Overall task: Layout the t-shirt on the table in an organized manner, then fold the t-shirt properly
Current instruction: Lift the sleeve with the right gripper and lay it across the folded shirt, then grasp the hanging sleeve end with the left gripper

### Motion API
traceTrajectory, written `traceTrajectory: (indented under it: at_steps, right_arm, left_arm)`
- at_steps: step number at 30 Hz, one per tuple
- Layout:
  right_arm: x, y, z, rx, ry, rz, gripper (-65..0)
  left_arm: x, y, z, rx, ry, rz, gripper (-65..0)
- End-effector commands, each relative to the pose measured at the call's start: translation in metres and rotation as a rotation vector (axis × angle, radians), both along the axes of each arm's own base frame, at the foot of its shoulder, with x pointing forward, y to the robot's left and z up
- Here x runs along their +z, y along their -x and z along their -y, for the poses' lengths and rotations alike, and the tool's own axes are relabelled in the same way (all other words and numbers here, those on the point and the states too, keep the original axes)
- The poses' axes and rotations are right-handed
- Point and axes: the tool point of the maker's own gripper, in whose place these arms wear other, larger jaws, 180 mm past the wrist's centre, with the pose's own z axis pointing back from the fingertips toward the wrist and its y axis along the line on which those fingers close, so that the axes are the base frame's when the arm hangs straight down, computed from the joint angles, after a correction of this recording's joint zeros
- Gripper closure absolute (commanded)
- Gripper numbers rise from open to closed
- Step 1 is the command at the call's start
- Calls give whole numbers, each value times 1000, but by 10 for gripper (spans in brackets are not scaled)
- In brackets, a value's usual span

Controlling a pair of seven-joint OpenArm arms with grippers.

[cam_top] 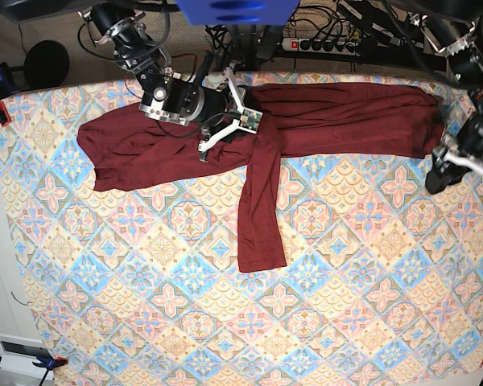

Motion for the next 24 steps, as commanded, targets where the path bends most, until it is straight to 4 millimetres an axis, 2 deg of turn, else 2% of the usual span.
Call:
traceTrajectory:
  at_steps: [1,3,5,7,10,15,18,24]
  right_arm:
    - [5,1,3,8,-8,10,-200]
    - [-2,4,13,7,32,0,-219]
    - [-1,4,14,8,34,3,-221]
    - [-1,3,17,-3,33,3,-221]
    - [2,-17,37,-83,45,27,-221]
    - [7,-40,69,-247,33,39,-221]
    - [11,-55,97,-350,41,56,-221]
    - [14,-63,116,-408,53,73,-221]
  left_arm:
    - [23,-16,3,-26,-13,77,-388]
    - [31,-37,24,-89,-8,106,-388]
    - [36,-53,41,-142,-30,115,-389]
    - [36,-69,66,-197,-33,123,-389]
    - [39,-91,101,-260,-42,139,-392]
    - [16,-121,154,-328,31,84,-394]
    - [2,-139,182,-370,91,38,-394]
    - [-14,-163,211,-345,145,20,-395]
